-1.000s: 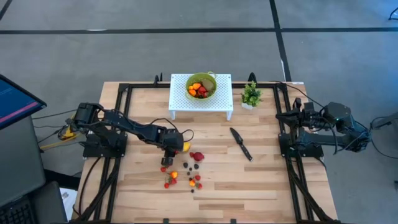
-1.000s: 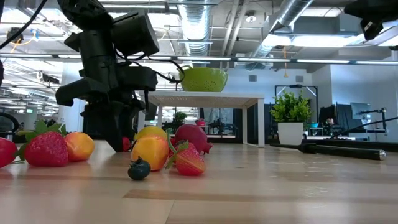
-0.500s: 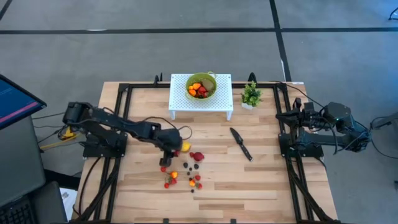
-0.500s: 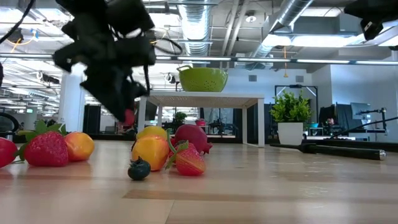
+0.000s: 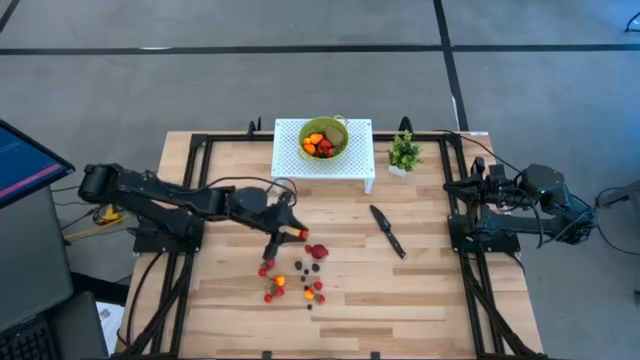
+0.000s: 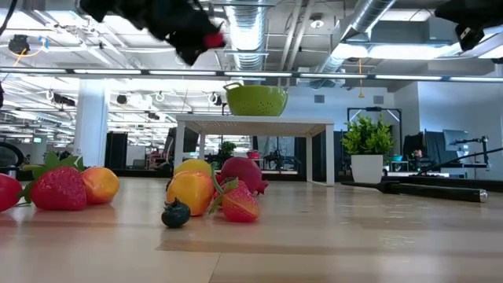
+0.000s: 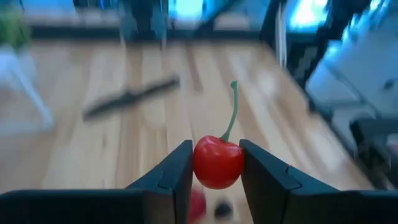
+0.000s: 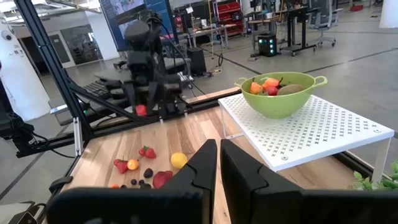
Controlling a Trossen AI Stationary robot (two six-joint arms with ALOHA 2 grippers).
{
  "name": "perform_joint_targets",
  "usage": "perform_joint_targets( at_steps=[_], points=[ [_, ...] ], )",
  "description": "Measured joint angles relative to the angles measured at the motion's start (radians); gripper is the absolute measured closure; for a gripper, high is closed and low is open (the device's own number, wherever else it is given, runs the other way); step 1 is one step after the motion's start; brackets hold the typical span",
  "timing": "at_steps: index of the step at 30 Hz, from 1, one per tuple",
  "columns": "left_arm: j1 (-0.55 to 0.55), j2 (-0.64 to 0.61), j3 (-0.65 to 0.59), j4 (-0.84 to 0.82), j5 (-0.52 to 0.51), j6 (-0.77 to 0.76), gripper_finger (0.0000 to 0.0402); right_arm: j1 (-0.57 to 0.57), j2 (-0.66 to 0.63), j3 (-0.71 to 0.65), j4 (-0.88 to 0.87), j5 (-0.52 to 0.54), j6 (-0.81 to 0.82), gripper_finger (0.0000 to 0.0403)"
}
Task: Pick & Place Fruit
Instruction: Put the red cherry into the green strainer bowl
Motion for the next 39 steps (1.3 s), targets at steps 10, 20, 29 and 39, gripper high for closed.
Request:
perform_joint_targets(
  at_steps=[10,20,29,39],
  points=[
    [0.096,0.001,0.0,0.27,-0.006,0.036,0.0288,0.0,0.0,0.0,0.0,0.0,0.0,0.0386],
    [0.278,0.001,0.021,0.457,-0.027,0.035,0.0282,0.0,0.0,0.0,0.0,0.0,0.0,0.0386],
    [0.431,0.032,0.123,0.455,-0.027,0.035,0.0291,0.0,0.0,0.0,0.0,0.0,0.0,0.0386],
    [0.569,0.212,0.311,0.238,-0.028,0.088,0.0286,0.0,0.0,0.0,0.0,0.0,0.0,0.0386]
  ],
)
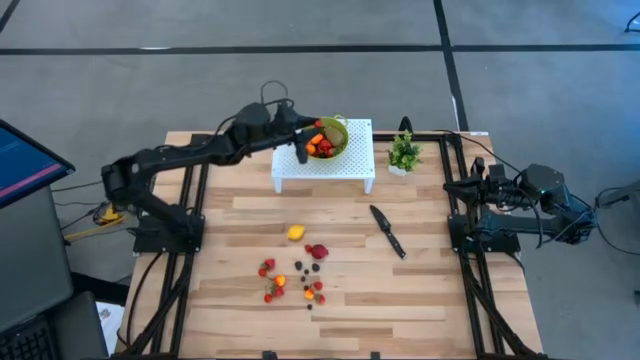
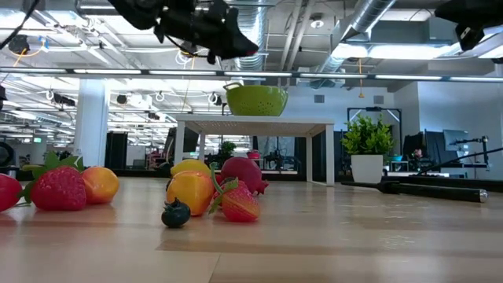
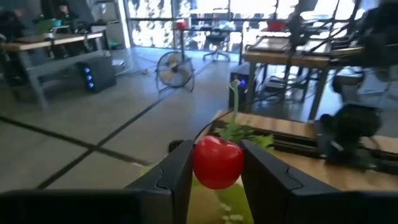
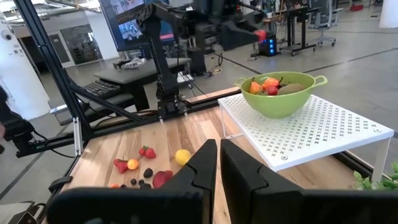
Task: Pick & Place Fruit
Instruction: Put the red cherry into the green strainer bowl
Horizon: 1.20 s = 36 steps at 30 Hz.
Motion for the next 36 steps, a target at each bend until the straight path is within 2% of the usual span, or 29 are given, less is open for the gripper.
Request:
perform_joint_targets(
  at_steps=[5,15,29,36],
  points=[
    [0.049,0.07,0.056,-0.03,0.0,0.003,0.0285,0.0,0.0,0.0,0.0,0.0,0.0,0.0386],
    [0.075,0.137,0.059,-0.105,0.0,0.0,0.0285,0.0,0.0,0.0,0.0,0.0,0.0,0.0386],
    [0.074,0.164,0.06,-0.11,0.0,0.024,0.0283,0.0,0.0,0.0,0.0,0.0,0.0,0.0386],
    [0.074,0.164,0.06,-0.114,0.0,0.025,0.0259,0.0,0.0,0.0,0.0,0.0,0.0,0.0386]
  ],
)
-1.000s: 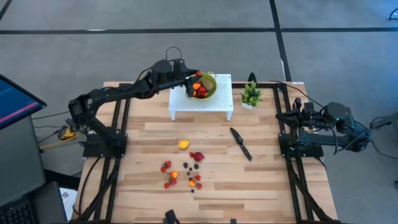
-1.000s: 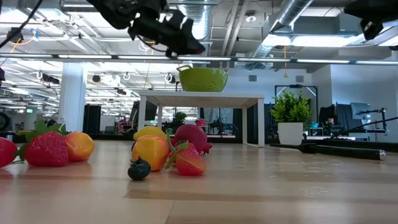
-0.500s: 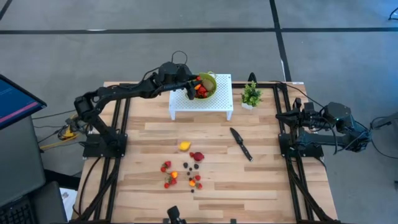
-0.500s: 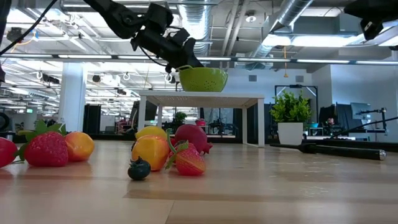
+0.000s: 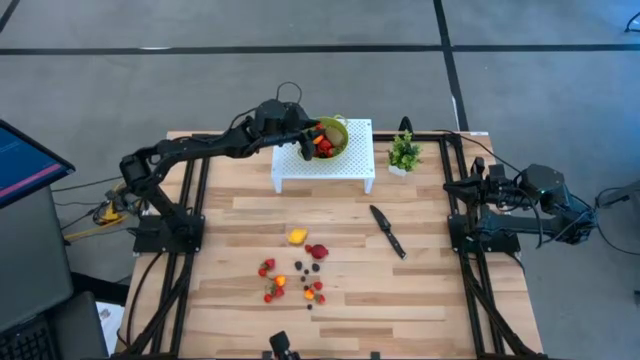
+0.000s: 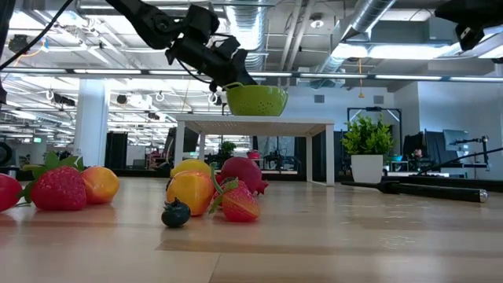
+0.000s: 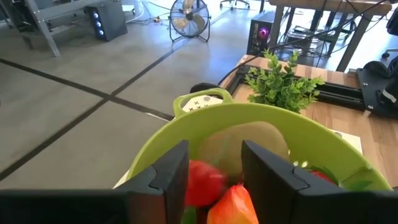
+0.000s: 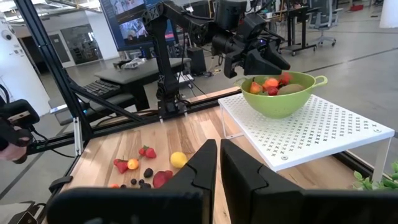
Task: Pick & Place Fruit
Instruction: Put the red cherry into the green strainer bowl
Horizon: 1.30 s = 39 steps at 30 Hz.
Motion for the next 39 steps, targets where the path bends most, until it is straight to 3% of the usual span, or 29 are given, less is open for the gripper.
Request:
perform_joint_targets(
  at_steps=[9,18,31,39],
  points=[
    [0.0,0.0,0.0,-0.001,0.0,0.0,0.0228,0.0,0.0,0.0,0.0,0.0,0.0,0.0386],
    [-0.031,-0.038,-0.002,-0.015,0.0,0.021,0.0235,0.0,0.0,0.0,0.0,0.0,0.0,0.0386],
    [-0.225,-0.268,-0.001,-0.147,0.0,0.086,0.0257,0.0,0.0,0.0,0.0,0.0,0.0,0.0386],
    [-0.372,-0.333,-0.001,-0.367,0.0,0.087,0.0262,0.0,0.0,0.0,0.0,0.0,0.0,0.0386]
  ],
)
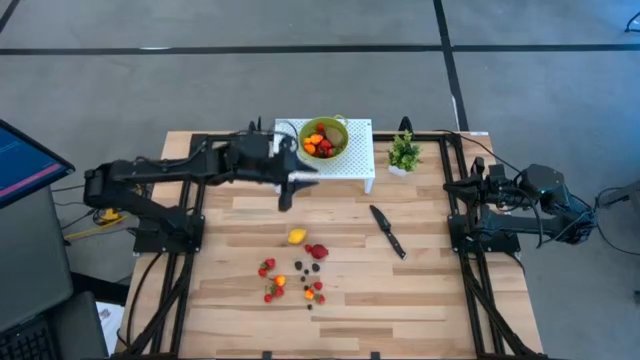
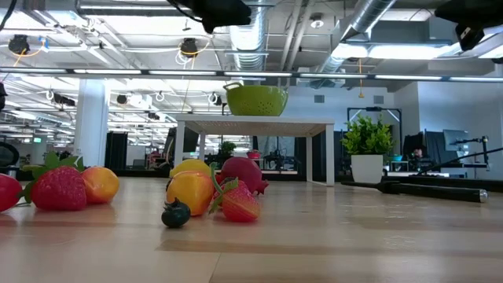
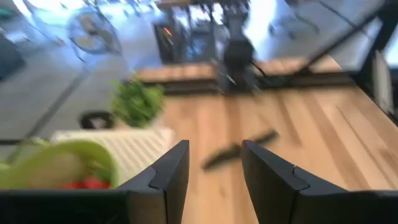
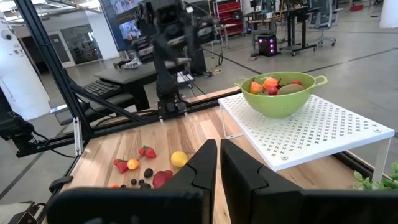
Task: Pick & Place Fruit
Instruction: Put the red cherry into the green strainer bowl
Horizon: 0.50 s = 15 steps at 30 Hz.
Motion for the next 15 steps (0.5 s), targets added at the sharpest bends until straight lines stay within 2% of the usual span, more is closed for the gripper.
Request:
perform_joint_targets(
  at_steps=[6,15],
  points=[
    [-0.095,0.0,-0.002,-0.192,-0.001,0.0,0.0262,0.0,0.0,0.0,0.0,0.0,0.0,0.0386],
    [-0.235,-0.014,-0.141,-0.238,-0.001,-0.007,0.0262,0.0,0.0,0.0,0.0,0.0,0.0,0.0386]
  ],
)
